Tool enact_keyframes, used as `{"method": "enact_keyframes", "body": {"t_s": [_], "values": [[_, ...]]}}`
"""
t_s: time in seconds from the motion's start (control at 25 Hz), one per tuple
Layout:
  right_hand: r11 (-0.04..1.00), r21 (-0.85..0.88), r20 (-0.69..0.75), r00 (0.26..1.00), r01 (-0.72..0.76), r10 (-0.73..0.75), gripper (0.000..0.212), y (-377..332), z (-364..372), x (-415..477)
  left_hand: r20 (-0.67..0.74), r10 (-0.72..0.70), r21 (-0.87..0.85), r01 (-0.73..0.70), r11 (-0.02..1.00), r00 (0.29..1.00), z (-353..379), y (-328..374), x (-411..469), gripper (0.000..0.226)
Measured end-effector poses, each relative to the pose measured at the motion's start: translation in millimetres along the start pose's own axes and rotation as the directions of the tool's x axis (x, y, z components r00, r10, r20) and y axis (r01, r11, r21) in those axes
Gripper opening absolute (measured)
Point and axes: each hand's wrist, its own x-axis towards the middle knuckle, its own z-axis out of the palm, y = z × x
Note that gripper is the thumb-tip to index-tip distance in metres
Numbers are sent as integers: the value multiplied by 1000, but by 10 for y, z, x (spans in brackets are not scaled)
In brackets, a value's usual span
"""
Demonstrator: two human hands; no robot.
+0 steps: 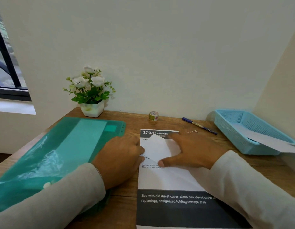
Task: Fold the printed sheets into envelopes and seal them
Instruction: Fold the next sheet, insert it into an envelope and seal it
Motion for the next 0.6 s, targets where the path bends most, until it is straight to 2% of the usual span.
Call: {"method": "enact_keyframes", "body": {"t_s": [0.12,0.2,0.28,0.4,0.44,0.52,0.6], "values": [[998,41,54,998,-43,41,117,62,-18,-32,-14,-18,24,19,1000,1000,-3,26,-13,48],[995,99,61,998,-30,24,115,81,-34,-26,-3,-58,-57,58,997,998,-10,17,-19,40],[988,154,41,999,-3,-3,96,109,-65,-20,-8,-117,-197,113,974,993,-9,-21,-16,29],[973,223,-68,997,61,-47,41,170,-77,3,29,-195,-372,192,908,980,-9,-100,-6,19],[958,275,-118,992,83,-52,31,185,-79,8,24,-208,-435,197,878,978,-13,-122,3,17],[886,426,-250,965,182,-78,30,205,-85,46,-29,-227,-592,166,788,974,-55,-146,27,19],[755,577,-319,937,311,-142,33,138,-121,34,-106,-255,-758,88,647,961,-116,-161,25,21]]}}
